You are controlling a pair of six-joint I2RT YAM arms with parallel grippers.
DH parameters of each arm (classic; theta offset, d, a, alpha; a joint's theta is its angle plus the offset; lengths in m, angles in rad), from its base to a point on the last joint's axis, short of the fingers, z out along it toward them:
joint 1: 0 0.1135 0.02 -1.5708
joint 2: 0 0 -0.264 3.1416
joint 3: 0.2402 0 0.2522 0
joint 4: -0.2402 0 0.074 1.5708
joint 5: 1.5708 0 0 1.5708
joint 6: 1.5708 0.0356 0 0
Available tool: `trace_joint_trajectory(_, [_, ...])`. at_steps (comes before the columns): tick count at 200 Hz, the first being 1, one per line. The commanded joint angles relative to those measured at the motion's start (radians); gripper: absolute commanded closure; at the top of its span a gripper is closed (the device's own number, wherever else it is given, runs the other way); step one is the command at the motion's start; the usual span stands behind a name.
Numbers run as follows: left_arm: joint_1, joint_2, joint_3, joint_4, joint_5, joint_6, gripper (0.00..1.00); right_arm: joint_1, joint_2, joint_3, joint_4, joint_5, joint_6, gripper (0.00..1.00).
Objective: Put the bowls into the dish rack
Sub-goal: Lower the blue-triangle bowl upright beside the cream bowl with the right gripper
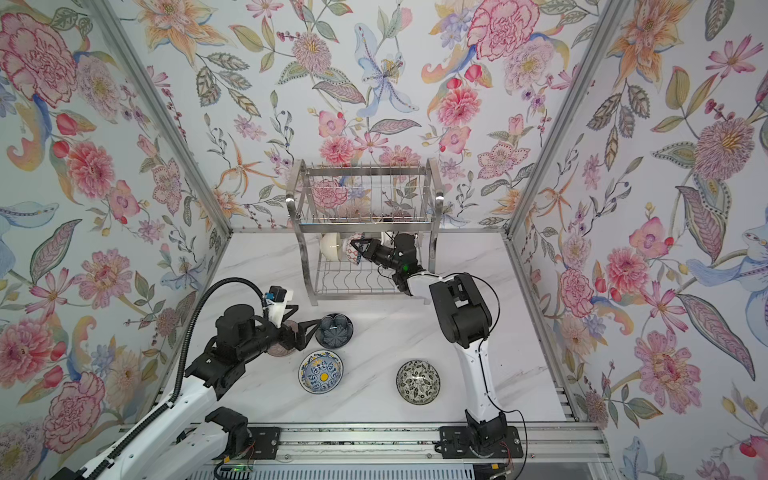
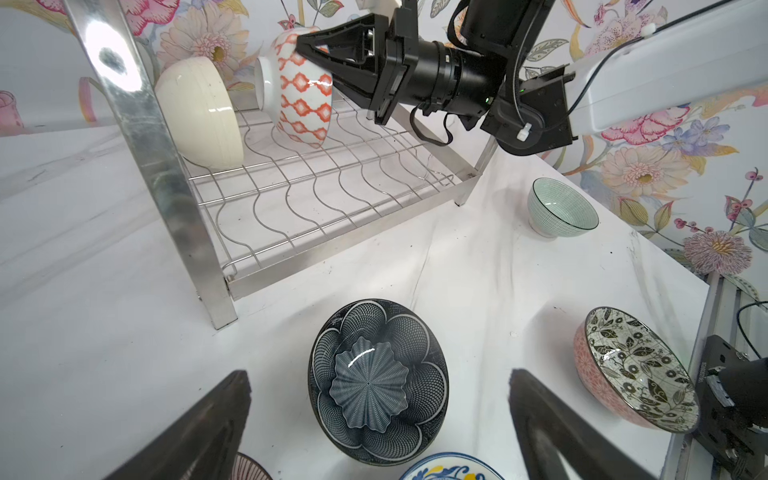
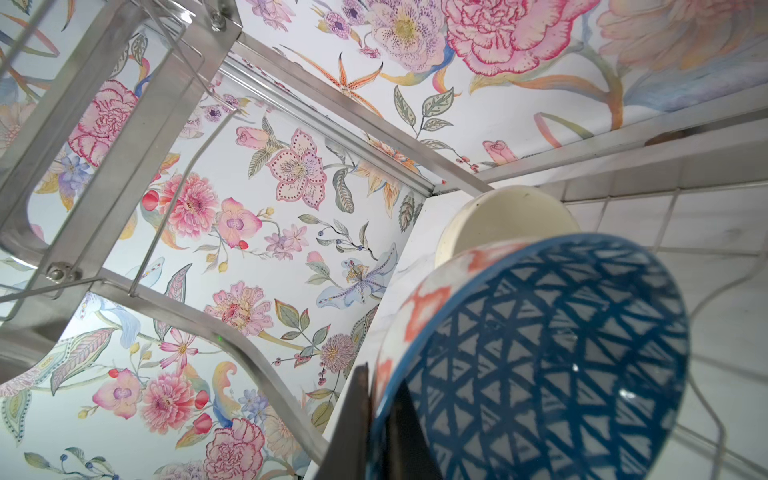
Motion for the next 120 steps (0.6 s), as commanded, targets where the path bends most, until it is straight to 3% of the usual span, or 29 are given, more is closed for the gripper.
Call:
trace_joint_trajectory(1, [-0.006, 0.005, -0.006, 0.027, 0.031, 0.019, 0.01, -0.005, 0.023, 0.080, 0.061, -0.037, 0.013, 0.99])
trace_joint_trajectory(120, [-0.008, -0.005, -0.009, 0.035, 0.059, 0.016, 0.01, -0.013, 0.143, 0.236, 0.024, -0.086, 0.053, 0.98])
